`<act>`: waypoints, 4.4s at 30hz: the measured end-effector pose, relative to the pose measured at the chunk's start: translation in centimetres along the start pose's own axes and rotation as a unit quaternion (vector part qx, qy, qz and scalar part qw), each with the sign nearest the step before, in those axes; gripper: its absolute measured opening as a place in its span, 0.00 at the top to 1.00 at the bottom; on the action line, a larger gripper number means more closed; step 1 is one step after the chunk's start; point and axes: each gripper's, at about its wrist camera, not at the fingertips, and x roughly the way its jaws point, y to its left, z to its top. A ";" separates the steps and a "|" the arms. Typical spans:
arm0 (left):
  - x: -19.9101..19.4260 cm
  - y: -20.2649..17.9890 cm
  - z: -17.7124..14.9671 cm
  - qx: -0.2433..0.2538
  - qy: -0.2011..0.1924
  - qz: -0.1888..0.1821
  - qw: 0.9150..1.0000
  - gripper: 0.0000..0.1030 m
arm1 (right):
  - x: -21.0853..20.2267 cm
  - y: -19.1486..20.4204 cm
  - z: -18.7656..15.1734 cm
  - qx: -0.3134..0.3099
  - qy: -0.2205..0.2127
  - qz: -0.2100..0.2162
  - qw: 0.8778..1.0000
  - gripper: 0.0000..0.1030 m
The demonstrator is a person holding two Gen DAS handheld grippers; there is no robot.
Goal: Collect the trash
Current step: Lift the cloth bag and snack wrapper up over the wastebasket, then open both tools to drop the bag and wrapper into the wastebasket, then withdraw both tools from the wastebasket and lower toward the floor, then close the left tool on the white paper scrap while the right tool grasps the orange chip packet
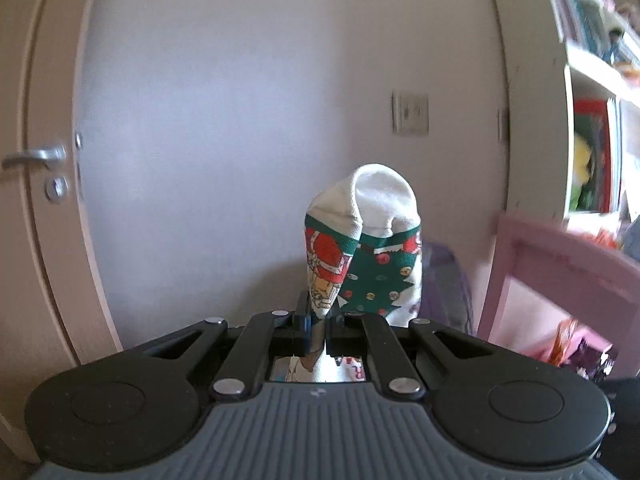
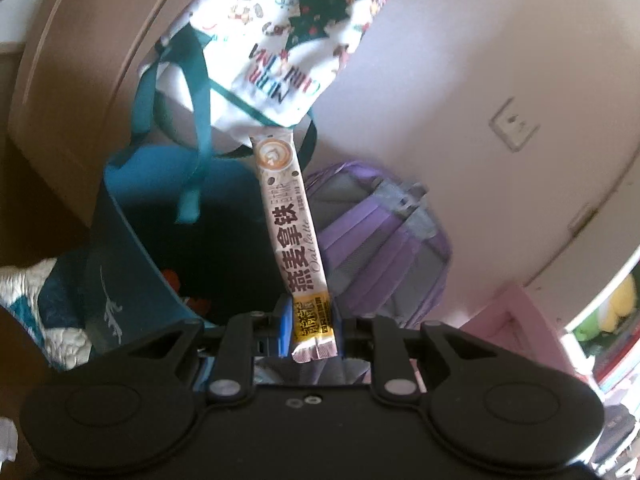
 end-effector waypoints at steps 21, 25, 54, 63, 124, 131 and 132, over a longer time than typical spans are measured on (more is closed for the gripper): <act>13.0 -0.7 -10.1 0.004 0.183 -0.005 0.983 0.94 | 7.9 1.8 1.5 -0.131 0.043 0.050 0.989 0.84; 13.8 -1.1 -11.0 0.018 0.214 -0.012 0.977 0.94 | 8.1 1.4 1.3 -0.101 0.038 0.054 0.993 0.79; -0.4 -1.7 -10.0 0.036 0.175 -0.057 0.982 0.31 | -4.2 0.2 -0.1 0.086 -0.027 0.124 0.988 0.59; -5.2 0.0 -12.9 0.044 0.177 -0.071 0.981 0.31 | -5.8 3.1 -2.2 0.117 -0.024 0.163 0.979 0.54; 9.1 0.3 -78.3 0.125 0.595 -0.215 0.764 0.04 | 31.2 46.7 -29.3 0.197 0.433 0.392 0.787 0.50; 8.8 0.4 -79.8 0.125 0.603 -0.206 0.761 0.10 | 32.1 48.4 -30.5 0.203 0.459 0.379 0.777 0.50; 8.6 0.4 -79.8 0.129 0.599 -0.207 0.763 0.11 | 32.3 48.5 -30.7 0.206 0.462 0.372 0.779 0.50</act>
